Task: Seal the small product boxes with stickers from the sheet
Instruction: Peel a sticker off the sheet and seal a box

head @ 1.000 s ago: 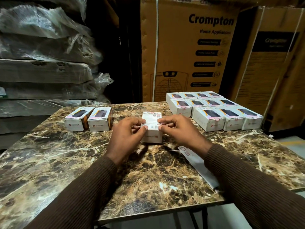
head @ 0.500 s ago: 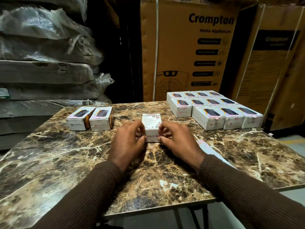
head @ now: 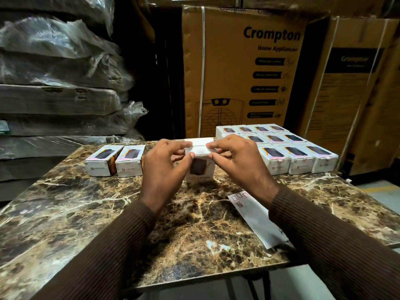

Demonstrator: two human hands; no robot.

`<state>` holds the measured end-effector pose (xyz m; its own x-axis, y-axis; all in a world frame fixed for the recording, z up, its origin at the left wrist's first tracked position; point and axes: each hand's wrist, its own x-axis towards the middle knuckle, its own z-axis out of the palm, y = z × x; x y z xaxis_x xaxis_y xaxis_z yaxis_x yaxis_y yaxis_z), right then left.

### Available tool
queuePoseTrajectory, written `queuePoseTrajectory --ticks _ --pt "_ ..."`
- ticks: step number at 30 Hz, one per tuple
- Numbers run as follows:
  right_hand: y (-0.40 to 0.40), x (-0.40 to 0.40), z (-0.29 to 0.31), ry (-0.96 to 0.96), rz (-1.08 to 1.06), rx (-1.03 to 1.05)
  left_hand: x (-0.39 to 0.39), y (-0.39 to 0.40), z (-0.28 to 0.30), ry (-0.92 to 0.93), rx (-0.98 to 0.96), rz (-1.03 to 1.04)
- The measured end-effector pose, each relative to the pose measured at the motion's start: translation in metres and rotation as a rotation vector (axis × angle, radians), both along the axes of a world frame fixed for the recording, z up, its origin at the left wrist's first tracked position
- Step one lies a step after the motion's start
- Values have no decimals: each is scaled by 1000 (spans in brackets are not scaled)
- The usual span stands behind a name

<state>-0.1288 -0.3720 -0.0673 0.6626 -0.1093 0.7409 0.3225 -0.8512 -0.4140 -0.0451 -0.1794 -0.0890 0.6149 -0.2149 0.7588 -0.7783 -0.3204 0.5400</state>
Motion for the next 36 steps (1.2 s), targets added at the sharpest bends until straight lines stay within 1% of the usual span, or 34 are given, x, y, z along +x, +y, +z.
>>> queuePoseTrajectory --ticks 5,12,17,20,22,24,26,28,30,33,36 --pt "-11 8 4 -11 -36 -22 7 -8 9 20 37 24" --pt "-13 14 -9 24 -14 5 16 -10 -3 68 38 1" --pt "-18 13 -6 66 -3 4 12 -11 -4 25 40 -5" --pt "-26 1 -1 78 -9 17 8 -7 -3 -65 68 13" --pt "-37 -12 3 82 -6 24 -2 -4 1 -218 88 13" --pt "-54 -27 3 130 22 37 -18 -6 4 -411 143 -75" --pt "-76 -42 -2 230 57 45 -31 -16 3 -507 261 -239" --pt "-96 -53 -11 320 72 63 -34 -33 -3 -494 413 -381" --pt "-112 -58 -20 395 63 87 -31 -55 -11 -411 520 -435" --pt "-124 -56 -31 475 58 41 -24 -80 -19 -296 585 -443" --pt "-125 -49 -40 492 63 -13 -20 -86 -25 -239 596 -455"
